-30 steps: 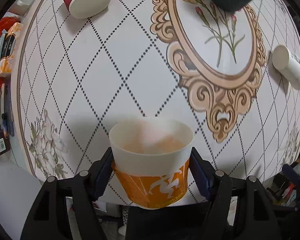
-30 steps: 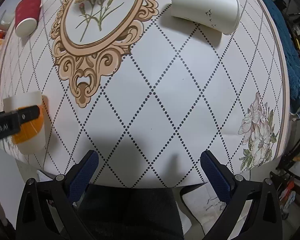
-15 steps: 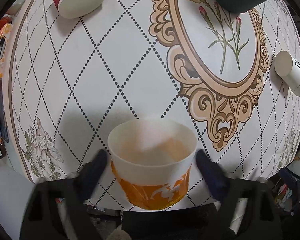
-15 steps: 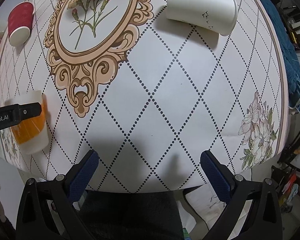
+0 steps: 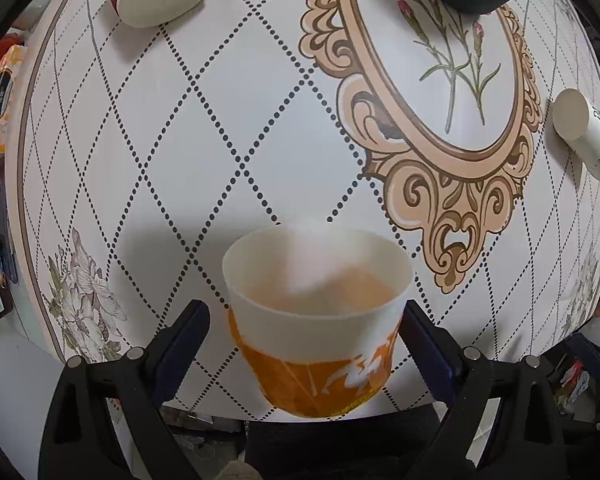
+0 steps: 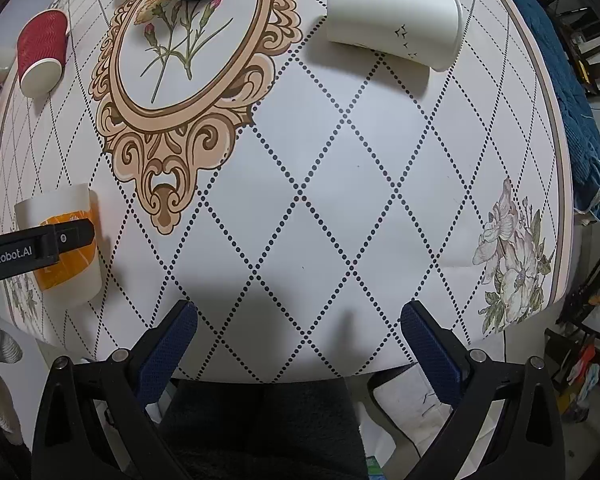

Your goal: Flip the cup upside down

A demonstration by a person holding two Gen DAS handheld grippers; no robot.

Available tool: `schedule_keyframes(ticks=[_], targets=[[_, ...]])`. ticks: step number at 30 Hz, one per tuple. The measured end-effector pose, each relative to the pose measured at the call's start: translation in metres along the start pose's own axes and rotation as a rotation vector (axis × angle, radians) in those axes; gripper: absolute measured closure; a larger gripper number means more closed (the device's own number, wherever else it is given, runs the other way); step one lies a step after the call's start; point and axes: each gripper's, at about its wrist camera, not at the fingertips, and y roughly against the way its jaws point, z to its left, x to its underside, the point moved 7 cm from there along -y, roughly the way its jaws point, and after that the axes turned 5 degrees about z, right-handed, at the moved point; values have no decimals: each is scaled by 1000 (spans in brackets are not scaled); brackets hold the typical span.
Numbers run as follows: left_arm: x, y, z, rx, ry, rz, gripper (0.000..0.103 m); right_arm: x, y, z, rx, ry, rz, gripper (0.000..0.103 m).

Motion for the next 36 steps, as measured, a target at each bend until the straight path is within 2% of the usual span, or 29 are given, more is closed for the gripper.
schedule_keyframes(ticks=[6, 9, 15, 24, 31, 36], targets=[[11, 27, -2, 9, 2, -62, 7, 8, 7, 2, -11, -3, -11, 0], [26, 50, 2, -16, 2, -126, 7, 16, 18, 4, -18, 6, -34, 0], [71, 84, 30, -67, 28, -219, 7, 35, 52, 12, -45, 22, -102, 0], [112, 125, 76, -54, 86, -292, 7, 54, 102, 52, -93, 59, -183, 0], [121, 129, 104, -35, 107, -325, 7, 56, 121, 92, -106, 81, -212, 0], [122, 123, 124, -19, 164, -323, 7, 48, 126, 120, -63, 162, -226, 0]])
